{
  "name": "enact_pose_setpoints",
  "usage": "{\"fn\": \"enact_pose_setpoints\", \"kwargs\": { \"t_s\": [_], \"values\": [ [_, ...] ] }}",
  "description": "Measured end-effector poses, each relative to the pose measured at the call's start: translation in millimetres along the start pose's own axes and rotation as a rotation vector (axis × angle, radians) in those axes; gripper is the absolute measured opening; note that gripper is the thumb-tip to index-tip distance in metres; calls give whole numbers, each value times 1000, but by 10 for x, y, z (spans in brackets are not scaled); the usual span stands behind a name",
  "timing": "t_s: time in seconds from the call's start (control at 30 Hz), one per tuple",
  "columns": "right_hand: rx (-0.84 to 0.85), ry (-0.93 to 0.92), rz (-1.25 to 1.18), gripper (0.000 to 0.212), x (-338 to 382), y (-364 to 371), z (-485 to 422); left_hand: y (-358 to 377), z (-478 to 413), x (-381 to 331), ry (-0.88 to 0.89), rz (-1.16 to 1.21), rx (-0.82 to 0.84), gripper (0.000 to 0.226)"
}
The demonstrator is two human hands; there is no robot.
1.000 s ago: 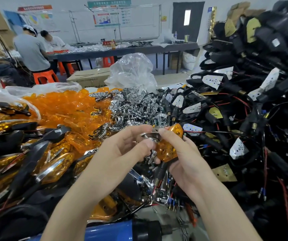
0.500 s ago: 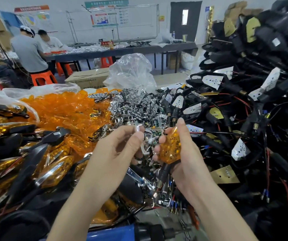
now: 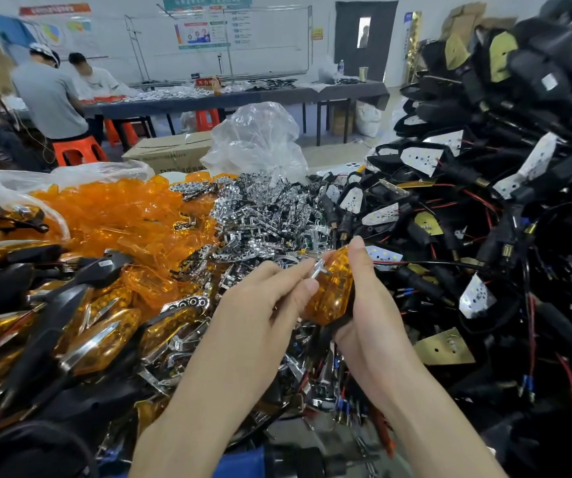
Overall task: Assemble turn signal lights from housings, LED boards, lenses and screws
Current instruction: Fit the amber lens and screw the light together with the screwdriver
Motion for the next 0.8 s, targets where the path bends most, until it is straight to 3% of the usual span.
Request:
{"fn": "enact_pose_setpoints", "kwargs": {
  "t_s": [0.8],
  "values": [
    [4, -55, 21, 48, 40, 24, 21, 97, -12, -87, -46, 23, -17, 43]
  ]
}}
Point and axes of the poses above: each hand's wrist, its own z-axis away from the middle knuckle, its own y-axis out of the palm, x = y × z, the point moved 4 cm from there along -z, towards the middle knuckle, and after that the axes turned 6 degrees about x, right-handed, at the moved point
